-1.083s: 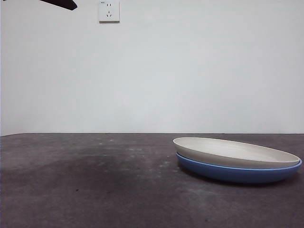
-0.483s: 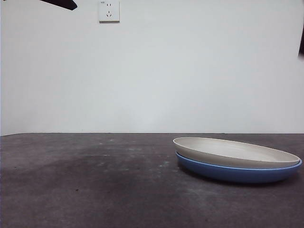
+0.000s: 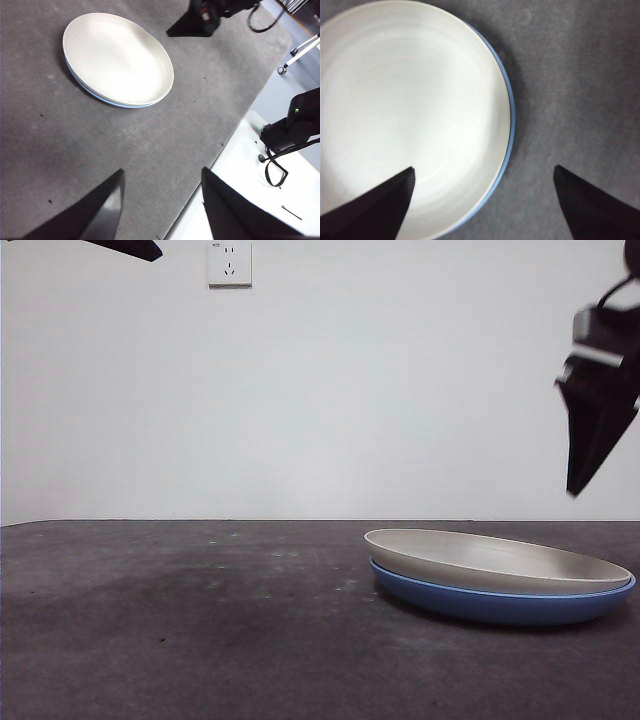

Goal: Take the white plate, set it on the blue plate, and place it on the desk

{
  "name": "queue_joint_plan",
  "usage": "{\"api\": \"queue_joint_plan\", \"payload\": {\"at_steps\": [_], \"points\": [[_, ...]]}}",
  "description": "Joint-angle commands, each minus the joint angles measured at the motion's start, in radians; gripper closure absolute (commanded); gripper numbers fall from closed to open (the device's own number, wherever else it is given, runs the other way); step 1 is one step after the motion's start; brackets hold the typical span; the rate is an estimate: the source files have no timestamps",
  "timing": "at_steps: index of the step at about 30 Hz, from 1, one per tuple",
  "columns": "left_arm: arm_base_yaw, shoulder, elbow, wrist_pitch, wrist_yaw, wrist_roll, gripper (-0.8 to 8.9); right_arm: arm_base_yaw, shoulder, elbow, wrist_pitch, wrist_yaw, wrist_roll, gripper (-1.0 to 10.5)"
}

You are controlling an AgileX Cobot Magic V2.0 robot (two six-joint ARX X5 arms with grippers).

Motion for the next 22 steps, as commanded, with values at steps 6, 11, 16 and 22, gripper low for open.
{"api": "queue_joint_plan", "payload": {"at_steps": [6,11,16,22], "points": [[-0.007,0.008,0.011,0.003,0.003,0.012,5.65,-0.004,0.158,0.005,0.109,-0.004,0.006,5.4],[-0.007,0.008,0.011,0.003,0.003,0.012,5.65,-0.004,0.225,0.005,0.162,-0.023,0.009,6.3],[-0.007,0.008,0.011,0.003,0.003,0.012,5.65,-0.004,0.262,0.005,0.188,-0.026,0.010,7.2],[-0.007,0.008,0.011,0.003,0.003,0.008,5.65,-0.005,0.272,0.005,0.203,0.005,0.012,8.3]]}}
